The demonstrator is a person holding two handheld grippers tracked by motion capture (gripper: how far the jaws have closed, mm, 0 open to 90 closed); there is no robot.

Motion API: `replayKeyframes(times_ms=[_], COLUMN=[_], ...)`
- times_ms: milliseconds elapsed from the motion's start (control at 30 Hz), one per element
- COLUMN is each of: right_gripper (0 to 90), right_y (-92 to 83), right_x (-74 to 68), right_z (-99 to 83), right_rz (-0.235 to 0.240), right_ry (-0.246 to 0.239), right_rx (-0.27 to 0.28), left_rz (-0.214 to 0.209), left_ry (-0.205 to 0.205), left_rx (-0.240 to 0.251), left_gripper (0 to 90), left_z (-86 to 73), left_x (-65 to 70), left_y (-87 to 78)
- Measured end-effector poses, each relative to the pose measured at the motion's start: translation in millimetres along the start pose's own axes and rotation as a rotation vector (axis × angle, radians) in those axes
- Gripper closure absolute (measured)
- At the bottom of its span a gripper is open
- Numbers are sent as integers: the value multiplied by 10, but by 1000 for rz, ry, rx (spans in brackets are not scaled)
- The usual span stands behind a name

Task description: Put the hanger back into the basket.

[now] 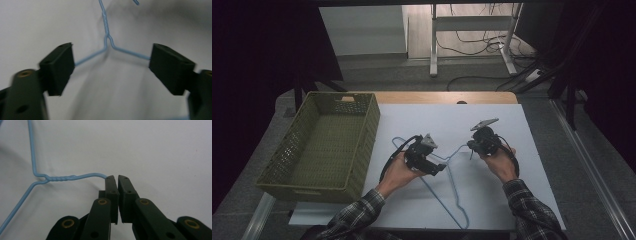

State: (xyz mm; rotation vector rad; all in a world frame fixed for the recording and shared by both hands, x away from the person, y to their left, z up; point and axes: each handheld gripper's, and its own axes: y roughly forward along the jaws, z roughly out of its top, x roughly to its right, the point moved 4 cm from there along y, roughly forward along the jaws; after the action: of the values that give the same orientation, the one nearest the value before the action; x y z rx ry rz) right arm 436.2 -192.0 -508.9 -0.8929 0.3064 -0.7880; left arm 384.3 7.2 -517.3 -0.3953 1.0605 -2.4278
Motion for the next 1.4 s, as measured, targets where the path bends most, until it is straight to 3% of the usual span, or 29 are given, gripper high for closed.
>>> replayKeyframes(times_ms=[100,233,367,500,600,667,733,833,933,1033,1167,1400], right_gripper=[867,867,867,868,856,765,673,606,583,573,572,587], right_y=[-33,-56,-103,-122,-125,-191,-311,-493,-598,-526,-333,-120], right_x=[-27,-42,-68,-79,-80,-81,-104,-190,-376,-576,-793,-955], right_z=[9,25,49,52,47,55,57,-4,-143,-244,-231,-141], right_rz=[1,6,11,15,24,27,42,58,135,196,268,307], right_ry=[0,-1,2,3,32,54,84,115,148,159,179,225], right_rx=[3,11,29,33,28,49,71,97,83,50,27,20], left_rz=[-13,-39,-55,-59,-72,-72,-72,-66,-66,-64,-60,-70], left_ry=[-20,-30,-12,-13,-36,-60,-59,-61,-74,-83,-89,-99], left_rx=[5,-31,-82,-92,-79,-70,-64,-57,-42,-26,-10,16], left_gripper=[389,529,660,817,834,847,850,850,851,851,850,849], left_z=[138,271,307,301,294,300,305,313,315,310,311,303], left_x=[-50,-90,-83,-81,-87,-87,-86,-82,-73,-66,-54,-44], left_y=[142,352,485,512,507,500,482,452,421,381,327,264])
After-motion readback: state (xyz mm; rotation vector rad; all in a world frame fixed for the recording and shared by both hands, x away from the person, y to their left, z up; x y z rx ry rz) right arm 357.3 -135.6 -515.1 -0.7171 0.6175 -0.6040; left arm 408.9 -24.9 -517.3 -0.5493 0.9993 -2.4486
